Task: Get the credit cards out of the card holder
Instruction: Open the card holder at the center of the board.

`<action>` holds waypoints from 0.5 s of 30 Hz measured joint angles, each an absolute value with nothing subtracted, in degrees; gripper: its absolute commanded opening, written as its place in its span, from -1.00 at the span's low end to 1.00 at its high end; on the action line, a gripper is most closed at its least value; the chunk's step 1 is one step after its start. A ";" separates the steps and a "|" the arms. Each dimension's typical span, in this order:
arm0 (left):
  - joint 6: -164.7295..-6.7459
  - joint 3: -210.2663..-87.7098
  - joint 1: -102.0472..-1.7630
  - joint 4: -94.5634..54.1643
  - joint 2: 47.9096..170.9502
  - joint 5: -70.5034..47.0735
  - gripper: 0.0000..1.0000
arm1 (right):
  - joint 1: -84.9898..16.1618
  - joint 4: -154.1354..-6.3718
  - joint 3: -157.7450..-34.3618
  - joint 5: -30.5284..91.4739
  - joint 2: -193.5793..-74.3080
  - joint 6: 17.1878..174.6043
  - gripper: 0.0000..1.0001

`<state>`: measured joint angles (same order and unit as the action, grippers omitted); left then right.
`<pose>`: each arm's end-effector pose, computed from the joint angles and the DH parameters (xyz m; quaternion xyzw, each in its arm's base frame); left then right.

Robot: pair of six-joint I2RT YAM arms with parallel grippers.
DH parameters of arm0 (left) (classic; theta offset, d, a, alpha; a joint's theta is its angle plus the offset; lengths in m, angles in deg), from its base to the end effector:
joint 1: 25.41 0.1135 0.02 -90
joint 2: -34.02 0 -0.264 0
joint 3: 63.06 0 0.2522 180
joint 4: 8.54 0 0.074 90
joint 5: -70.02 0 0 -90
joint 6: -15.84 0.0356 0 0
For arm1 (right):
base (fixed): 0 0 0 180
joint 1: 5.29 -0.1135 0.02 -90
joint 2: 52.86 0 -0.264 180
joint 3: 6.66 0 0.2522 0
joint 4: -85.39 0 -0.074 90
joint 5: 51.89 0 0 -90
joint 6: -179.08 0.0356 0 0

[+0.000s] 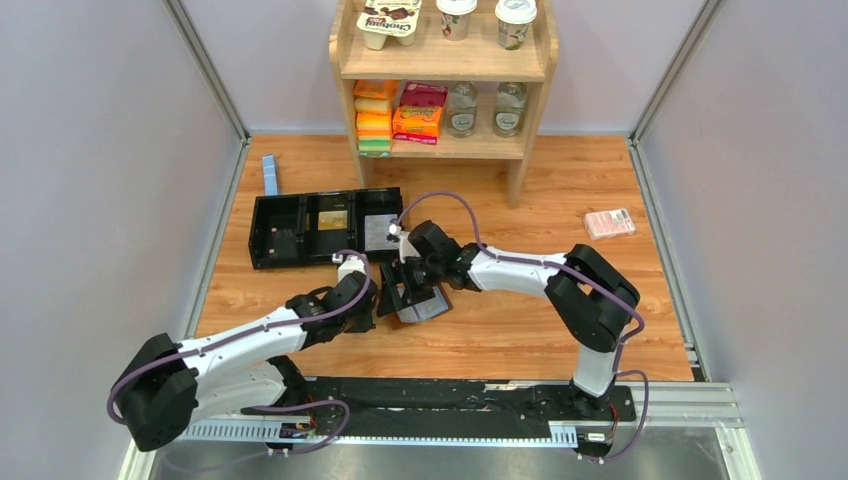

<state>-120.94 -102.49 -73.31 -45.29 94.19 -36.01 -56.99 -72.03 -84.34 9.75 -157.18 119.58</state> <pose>0.1298 -0.1290 0.1620 -0.0297 0.9510 -0.1131 0.2863 0.2219 0.3083 0.1765 -0.2511 0.8776 0.3951 0.1036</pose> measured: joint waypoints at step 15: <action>-124.02 -101.83 -73.33 -50.20 77.09 -39.68 -0.60 | -58.15 -74.28 -84.45 8.92 -162.09 121.90 0.17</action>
<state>-124.02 -101.83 -73.33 -50.20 77.09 -39.68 -58.15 -74.28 -84.45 8.92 -162.09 121.90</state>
